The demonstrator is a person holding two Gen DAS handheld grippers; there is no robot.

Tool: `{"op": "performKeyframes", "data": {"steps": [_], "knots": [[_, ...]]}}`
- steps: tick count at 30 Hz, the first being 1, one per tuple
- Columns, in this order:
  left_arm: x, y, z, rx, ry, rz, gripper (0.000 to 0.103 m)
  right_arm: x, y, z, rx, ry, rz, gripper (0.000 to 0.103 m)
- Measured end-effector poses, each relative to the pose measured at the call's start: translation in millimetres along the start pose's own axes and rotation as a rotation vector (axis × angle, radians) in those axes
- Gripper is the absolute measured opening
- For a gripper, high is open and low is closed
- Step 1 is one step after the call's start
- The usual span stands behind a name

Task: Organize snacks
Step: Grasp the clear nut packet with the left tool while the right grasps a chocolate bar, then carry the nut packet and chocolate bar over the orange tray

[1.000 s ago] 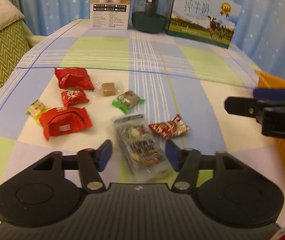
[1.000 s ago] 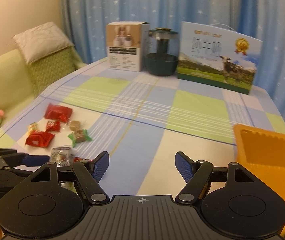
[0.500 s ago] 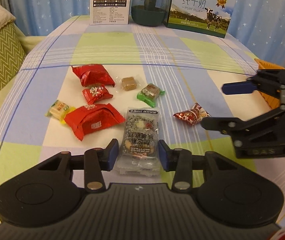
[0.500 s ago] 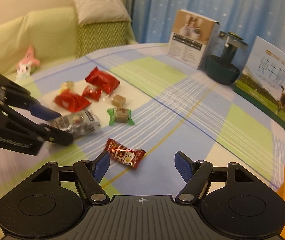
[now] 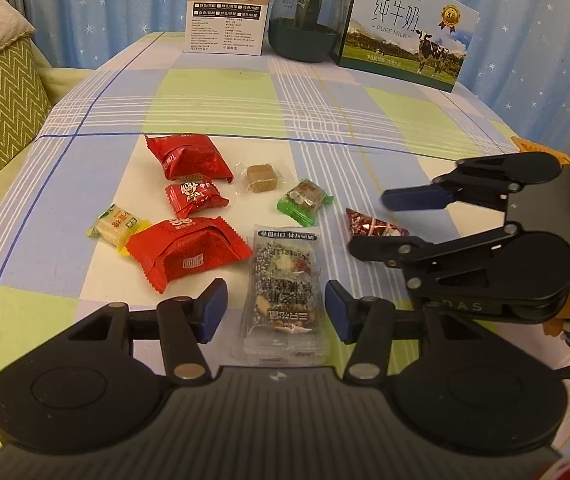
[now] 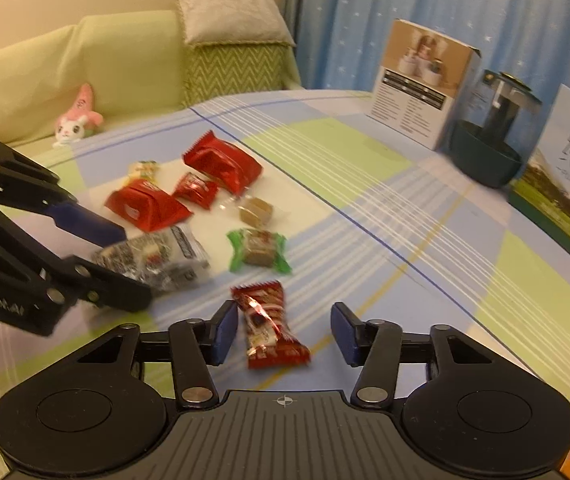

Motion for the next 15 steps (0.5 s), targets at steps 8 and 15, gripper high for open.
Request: {"op": "performKeyframes", "data": {"steps": [8,15], "knots": [[1.1,-8.2,-3.6,0.026,-0.005,-0.042,0.049,-1.5,-1.1,3.5,0.037,0.045,-0.099,0.021],[-0.6,-13.5,-3.6,0.051,-0.009,-0.066,0.034,-4.0,-23.4,30.5,-0.021,0.018,-0.247,0.021]]}}
Point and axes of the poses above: each gripper's, at about its wrist camera, not at the fingertips, and z roughly against the way its jaws point, y to its left, x to its top, the point moved 10 cm from there along -z, roughly the way its jaws point, and after that the axes turned 13 degrees about y, right-handed, at the moved point
